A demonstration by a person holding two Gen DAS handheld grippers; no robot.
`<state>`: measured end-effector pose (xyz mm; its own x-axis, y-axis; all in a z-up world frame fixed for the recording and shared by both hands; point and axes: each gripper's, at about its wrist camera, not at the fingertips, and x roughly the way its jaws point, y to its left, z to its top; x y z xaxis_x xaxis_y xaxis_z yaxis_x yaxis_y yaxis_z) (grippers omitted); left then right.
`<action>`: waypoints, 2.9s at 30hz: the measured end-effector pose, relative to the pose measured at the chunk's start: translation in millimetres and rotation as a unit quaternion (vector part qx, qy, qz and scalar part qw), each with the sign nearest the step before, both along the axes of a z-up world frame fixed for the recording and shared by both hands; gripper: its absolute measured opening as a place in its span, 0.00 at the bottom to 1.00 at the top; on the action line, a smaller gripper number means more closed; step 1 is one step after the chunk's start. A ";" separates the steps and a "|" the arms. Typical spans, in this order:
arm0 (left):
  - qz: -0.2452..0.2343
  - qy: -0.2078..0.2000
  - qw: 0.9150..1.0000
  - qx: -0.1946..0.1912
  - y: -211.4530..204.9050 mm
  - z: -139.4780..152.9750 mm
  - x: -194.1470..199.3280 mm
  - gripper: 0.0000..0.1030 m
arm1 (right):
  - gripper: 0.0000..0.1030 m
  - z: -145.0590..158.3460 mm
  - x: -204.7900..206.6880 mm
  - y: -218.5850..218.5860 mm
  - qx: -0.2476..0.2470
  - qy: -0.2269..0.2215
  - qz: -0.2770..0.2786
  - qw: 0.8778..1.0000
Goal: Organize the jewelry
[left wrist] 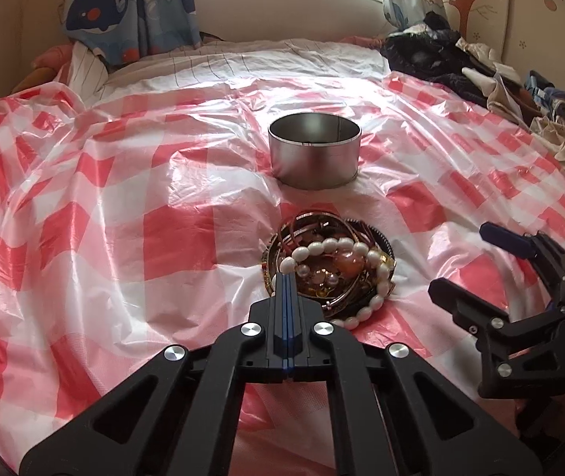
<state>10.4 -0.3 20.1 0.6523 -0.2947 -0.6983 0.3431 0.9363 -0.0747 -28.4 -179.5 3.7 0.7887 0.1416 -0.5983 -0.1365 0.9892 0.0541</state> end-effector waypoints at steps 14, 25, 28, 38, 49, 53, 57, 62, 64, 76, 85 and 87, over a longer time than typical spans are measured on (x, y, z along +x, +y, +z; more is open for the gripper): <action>-0.008 -0.012 1.000 -0.007 -3.5 0.3 2.1 0.43 | 0.93 -1.4 0.9 0.4 -0.002 0.002 0.001 1.000; -0.002 0.003 0.998 -0.061 9.6 4.9 3.0 0.06 | 0.93 -0.7 0.8 0.4 -0.002 0.001 0.000 1.000; 0.029 -0.015 0.994 -0.108 33.7 17.4 -0.5 0.06 | 0.93 -1.6 0.3 0.8 -0.002 -0.002 0.001 1.000; 0.092 0.011 0.991 -0.091 58.9 6.8 8.0 0.06 | 0.92 21.2 1.4 29.8 0.016 -0.027 0.096 0.995; 0.092 0.023 0.992 -0.077 54.6 -0.6 14.2 0.06 | 0.41 2.9 44.6 49.5 0.008 0.062 0.150 0.987; 0.089 0.025 0.993 -0.074 52.7 -2.2 15.8 0.06 | 0.07 4.7 40.9 43.7 0.025 0.054 0.154 0.986; 0.085 0.020 0.994 -0.071 50.8 0.3 13.6 0.06 | 0.03 10.8 34.0 23.4 0.080 0.044 0.140 0.986; 0.077 0.003 0.994 -0.077 47.9 10.1 7.3 0.06 | 0.02 26.0 20.4 4.3 0.124 0.029 0.131 0.983; 0.074 -0.005 0.995 -0.074 44.4 15.8 4.4 0.06 | 0.02 27.0 23.3 5.7 0.119 0.043 0.138 0.982; 0.083 0.020 0.995 -0.059 44.6 1.9 8.1 0.06 | 0.32 -3.1 45.4 56.0 -0.002 0.078 0.189 0.979; 0.051 0.004 0.994 -0.092 37.3 20.1 2.5 0.06 | 0.06 22.2 29.4 18.3 0.099 0.047 0.172 0.979; 0.042 -0.003 0.994 -0.102 34.9 28.0 -1.2 0.06 | 0.06 29.0 24.7 9.9 0.121 0.038 0.166 0.978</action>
